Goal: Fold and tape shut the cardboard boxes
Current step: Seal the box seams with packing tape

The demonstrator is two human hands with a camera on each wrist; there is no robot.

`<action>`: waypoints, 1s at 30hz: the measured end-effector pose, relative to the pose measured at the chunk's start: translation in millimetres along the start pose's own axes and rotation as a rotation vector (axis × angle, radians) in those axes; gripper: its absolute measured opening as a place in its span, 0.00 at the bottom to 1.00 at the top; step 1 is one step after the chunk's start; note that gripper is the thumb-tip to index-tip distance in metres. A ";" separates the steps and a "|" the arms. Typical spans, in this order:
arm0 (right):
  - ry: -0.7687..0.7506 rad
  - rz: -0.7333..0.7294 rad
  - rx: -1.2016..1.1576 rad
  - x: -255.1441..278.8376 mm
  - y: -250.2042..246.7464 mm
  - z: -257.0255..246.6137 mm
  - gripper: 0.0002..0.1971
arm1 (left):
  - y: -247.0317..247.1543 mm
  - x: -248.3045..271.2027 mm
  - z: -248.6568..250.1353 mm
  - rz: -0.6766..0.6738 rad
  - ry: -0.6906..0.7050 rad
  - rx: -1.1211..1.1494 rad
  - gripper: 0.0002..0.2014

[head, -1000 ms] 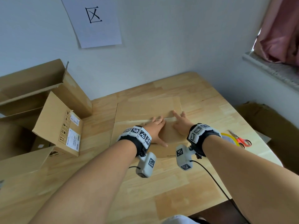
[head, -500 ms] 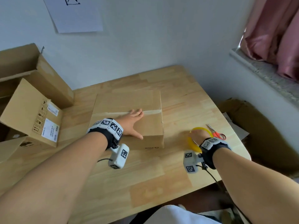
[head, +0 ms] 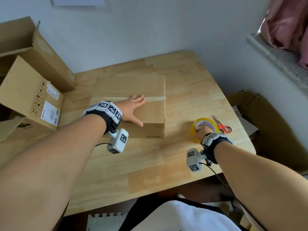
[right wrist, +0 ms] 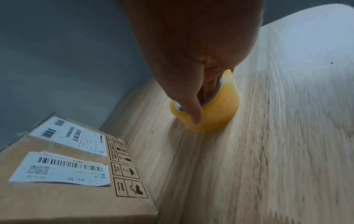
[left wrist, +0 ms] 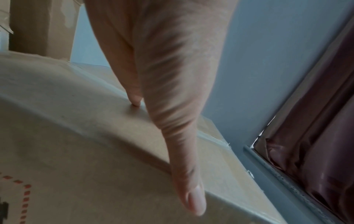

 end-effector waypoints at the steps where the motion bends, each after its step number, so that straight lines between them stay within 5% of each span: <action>1: -0.004 0.013 0.021 -0.5 -2.1 0.6 0.21 | -0.9 0.0 0.3 0.005 0.000 -0.003 0.56; 6: -0.003 0.145 0.069 13.7 -22.8 -14.7 0.11 | -1.8 0.3 0.2 0.011 0.001 -0.022 0.57; 9: -0.090 0.356 -0.127 28.9 -60.6 -38.6 0.11 | -3.2 1.2 0.3 0.023 0.009 -0.036 0.57; 15: -0.269 0.613 -0.595 66.5 -120.9 -114.0 0.25 | -2.9 4.3 0.8 0.053 0.031 -0.022 0.57; 23: -0.552 0.586 -0.624 84.7 -105.1 -214.9 0.29 | -4.2 9.7 2.7 0.017 0.026 -0.042 0.56; 30: -0.453 0.573 -0.417 78.0 -74.4 -224.2 0.28 | -2.8 6.9 1.1 0.003 0.044 -0.064 0.56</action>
Point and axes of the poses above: each hand's wrist, its own x-axis away from the middle knuckle, its own y-axis out of the palm, z = x × y, the point moved 7 cm from there along -x, towards the middle knuckle
